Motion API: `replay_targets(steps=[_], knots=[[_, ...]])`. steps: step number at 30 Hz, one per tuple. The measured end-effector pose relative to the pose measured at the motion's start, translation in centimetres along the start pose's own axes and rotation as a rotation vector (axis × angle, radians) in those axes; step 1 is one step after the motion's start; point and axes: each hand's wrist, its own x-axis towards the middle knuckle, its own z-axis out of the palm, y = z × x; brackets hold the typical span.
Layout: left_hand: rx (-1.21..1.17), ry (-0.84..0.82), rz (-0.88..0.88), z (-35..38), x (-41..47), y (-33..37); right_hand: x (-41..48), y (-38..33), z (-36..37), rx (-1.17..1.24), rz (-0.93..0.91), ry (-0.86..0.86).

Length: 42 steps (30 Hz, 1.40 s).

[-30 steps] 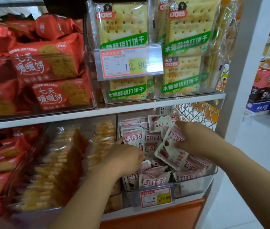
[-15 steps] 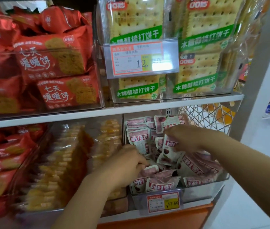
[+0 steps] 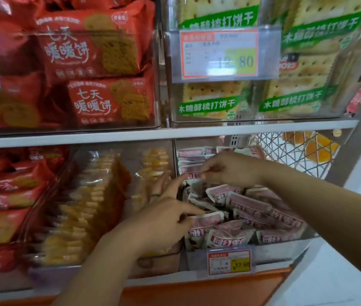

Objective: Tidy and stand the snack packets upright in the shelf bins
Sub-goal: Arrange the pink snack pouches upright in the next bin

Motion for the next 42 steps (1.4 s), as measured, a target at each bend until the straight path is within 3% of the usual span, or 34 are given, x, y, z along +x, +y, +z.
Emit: replay_targets(steps=[4, 14, 25, 29, 33, 37, 40, 42], knots=[[-0.075, -0.011, 0.004, 0.0, -0.2, -0.2, 3.7, -0.7, 1.8, -0.047, 0.004, -0.186], [-0.128, -0.022, 0.028, 0.2, -0.1, -0.7, 5.3, -0.8, 2.8, -0.047, 0.032, -0.325], [-0.124, -0.03, 0.026, 0.2, -0.2, -0.6, 2.1, 0.9, 2.3, 0.06, 0.055, -0.3], [-0.092, 0.007, 0.027, 0.6, -0.2, -0.7, 1.3, 1.4, 3.4, -0.022, 0.03, -0.197], [-0.101, 0.078, 0.029, 0.9, -0.1, -0.8, 0.5, 2.1, 3.9, 0.116, 0.03, -0.039], [-0.15, 0.272, 0.034, 0.5, 0.3, -0.8, -0.4, 2.3, 4.1, 0.361, 0.118, 0.244], [-0.191, 0.388, 0.016, 0.2, 0.5, -0.9, -1.5, 2.2, 3.3, 0.227, 0.139, 0.473], [-0.238, 0.423, 0.014, 0.3, 0.7, -0.9, -2.0, 2.4, 2.6, 0.274, 0.149, 0.6]])
